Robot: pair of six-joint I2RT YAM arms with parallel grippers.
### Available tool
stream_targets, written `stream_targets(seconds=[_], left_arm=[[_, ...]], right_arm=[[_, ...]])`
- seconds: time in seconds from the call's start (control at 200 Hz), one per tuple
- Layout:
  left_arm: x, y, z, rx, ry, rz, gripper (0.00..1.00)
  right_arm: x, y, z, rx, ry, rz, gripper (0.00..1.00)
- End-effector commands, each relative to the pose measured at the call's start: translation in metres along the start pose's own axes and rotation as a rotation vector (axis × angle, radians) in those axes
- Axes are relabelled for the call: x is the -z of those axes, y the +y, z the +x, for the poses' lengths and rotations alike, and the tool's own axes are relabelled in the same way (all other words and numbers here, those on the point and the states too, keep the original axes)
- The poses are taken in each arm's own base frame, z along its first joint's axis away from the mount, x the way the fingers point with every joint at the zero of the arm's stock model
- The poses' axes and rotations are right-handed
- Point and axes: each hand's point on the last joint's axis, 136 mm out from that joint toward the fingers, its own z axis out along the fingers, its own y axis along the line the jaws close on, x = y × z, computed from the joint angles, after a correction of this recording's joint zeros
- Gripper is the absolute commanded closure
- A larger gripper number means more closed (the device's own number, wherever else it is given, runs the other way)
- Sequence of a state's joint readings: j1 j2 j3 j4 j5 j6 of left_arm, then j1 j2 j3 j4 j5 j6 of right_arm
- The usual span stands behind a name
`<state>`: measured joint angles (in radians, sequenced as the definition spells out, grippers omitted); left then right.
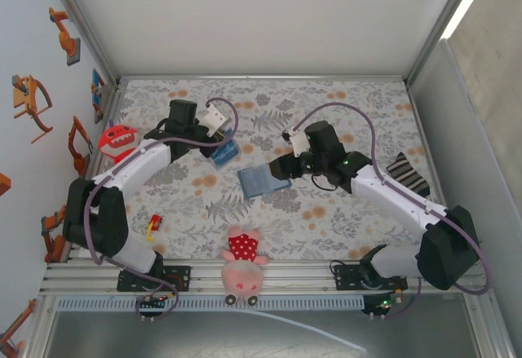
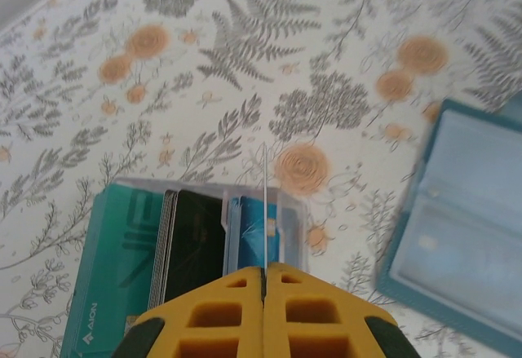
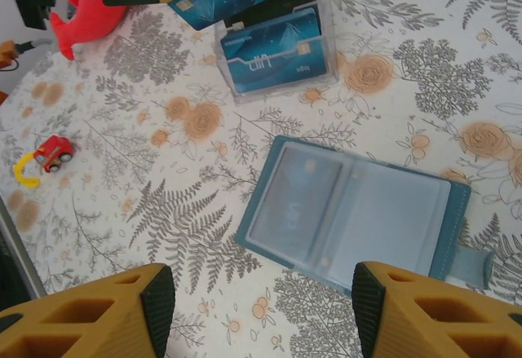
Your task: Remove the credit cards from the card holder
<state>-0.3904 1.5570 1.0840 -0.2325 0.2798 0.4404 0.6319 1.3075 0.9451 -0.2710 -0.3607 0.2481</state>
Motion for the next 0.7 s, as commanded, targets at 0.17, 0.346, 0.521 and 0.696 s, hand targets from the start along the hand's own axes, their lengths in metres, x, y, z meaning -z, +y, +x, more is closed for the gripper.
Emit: stream_targets(seconds=[0.17, 0.346, 0.521, 0.696], left_arm=[[-0.022, 0.015, 0.001, -0.093, 0.037, -0.008, 1.00], [-0.031, 0.013, 0.010, -0.080, 0.060, 0.011, 1.00], [-0.033, 0.006, 0.015, -0.064, 0.068, 0.039, 1.00], [-0.033, 0.004, 0.019, -0.052, 0.069, 0.044, 1.00]], right_arm=[[0.002, -0.005, -0.010, -0.010, -0.012, 0.053, 0.40], [0.002, -0.005, -0.009, -0.014, -0.010, 0.056, 0.41], [0.001, -0.007, -0.008, -0.013, -0.004, 0.062, 0.41], [-0.001, -0.008, -0.007, -0.017, 0.002, 0.064, 0.40]])
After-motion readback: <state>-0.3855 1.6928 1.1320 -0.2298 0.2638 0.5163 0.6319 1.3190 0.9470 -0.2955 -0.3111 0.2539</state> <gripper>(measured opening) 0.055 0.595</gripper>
